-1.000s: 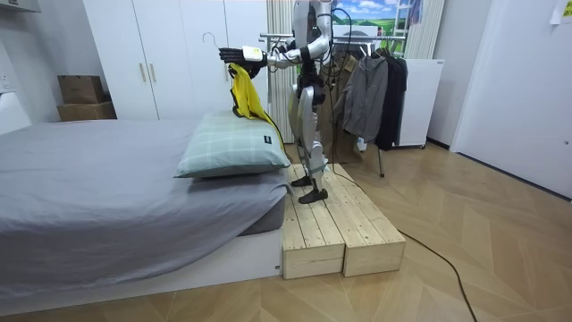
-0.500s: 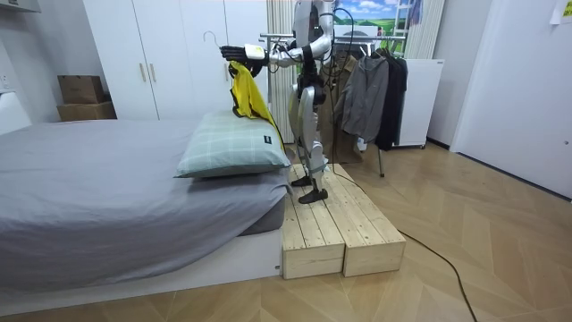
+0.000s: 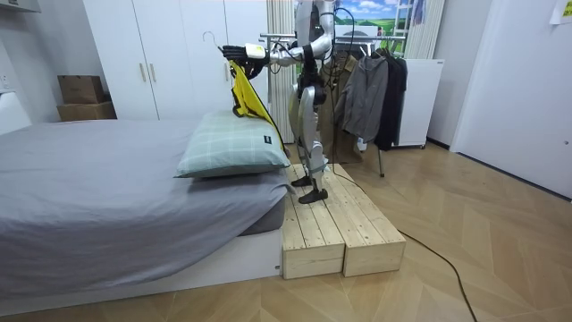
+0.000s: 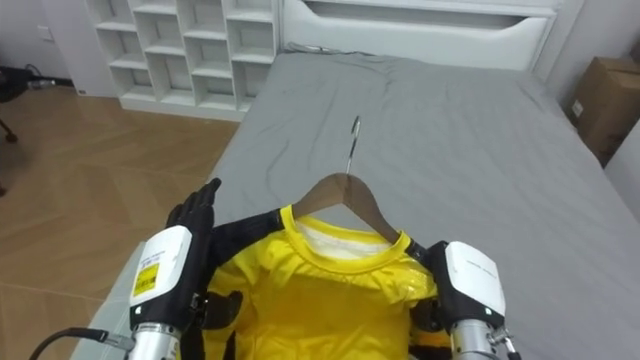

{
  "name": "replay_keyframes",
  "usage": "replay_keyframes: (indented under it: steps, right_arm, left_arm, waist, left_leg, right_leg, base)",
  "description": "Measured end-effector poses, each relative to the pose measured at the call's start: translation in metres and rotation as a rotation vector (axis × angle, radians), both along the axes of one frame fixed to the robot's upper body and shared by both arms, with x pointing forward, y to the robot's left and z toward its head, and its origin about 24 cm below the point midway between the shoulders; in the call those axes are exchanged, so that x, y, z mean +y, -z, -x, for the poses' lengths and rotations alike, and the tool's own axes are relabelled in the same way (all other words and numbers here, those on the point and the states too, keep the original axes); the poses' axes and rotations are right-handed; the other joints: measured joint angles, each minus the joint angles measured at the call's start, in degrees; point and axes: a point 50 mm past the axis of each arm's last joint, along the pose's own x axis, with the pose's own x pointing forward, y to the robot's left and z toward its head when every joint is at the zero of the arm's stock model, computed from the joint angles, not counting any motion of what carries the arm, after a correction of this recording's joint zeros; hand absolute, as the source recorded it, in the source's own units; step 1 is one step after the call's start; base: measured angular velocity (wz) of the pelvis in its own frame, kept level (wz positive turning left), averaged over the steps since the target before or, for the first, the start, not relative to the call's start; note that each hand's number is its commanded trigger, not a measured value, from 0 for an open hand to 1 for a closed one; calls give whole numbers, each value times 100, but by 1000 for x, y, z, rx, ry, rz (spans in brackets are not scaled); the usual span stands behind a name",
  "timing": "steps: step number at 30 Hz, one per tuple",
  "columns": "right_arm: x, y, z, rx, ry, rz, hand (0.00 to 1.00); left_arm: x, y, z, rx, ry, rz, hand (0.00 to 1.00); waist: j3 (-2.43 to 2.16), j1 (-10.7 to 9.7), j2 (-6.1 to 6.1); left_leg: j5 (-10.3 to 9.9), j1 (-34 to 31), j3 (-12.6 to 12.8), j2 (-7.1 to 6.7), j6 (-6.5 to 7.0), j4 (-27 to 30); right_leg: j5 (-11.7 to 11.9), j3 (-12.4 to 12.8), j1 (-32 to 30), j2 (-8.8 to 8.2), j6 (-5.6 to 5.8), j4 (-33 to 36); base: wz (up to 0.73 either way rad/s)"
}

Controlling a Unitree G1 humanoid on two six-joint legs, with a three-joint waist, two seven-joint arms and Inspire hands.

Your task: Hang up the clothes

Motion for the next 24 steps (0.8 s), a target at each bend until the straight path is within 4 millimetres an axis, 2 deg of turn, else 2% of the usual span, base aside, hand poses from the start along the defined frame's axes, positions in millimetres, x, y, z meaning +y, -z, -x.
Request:
replay_keyframes:
  steps: [8,11,16,22,24]
  right_arm:
    - [-10,0,9,-37,28,21,100]
    - [-19,-6,15,-76,63,21,100]
    - [-30,-31,12,-239,116,44,100]
    - [-34,-36,12,-280,123,59,100]
    - [-34,-35,14,-276,127,61,100]
  left_arm:
    - [7,3,2,29,-13,-3,0]
    - [10,3,8,43,-22,7,0]
    - [9,-2,12,15,-9,29,0]
    - [6,-6,13,-11,24,40,0]
    - [3,-5,14,-4,43,49,0]
  waist:
    - [3,-58,-5]
    - [1,-113,-6]
    - [-19,-163,-27]
    - [-24,-240,-33]
    - [-21,-347,-39]
  left_leg:
    - [-13,26,116,49,-21,0]
    - [-13,74,287,77,-22,-16]
    - [-43,172,757,161,-63,-57]
    - [-117,264,781,164,-95,-122]
    - [-119,280,850,153,-93,-114]
  right_leg:
    - [5,170,-59,25,-9,6]
    - [8,289,-132,12,-14,23]
    - [21,808,-389,96,-41,219]
    - [31,1232,-559,203,-58,288]
    - [31,1392,-636,223,-57,337]
  base:
    - [-10]
    - [-33]
    - [-55]
    - [-52]
    - [-50]
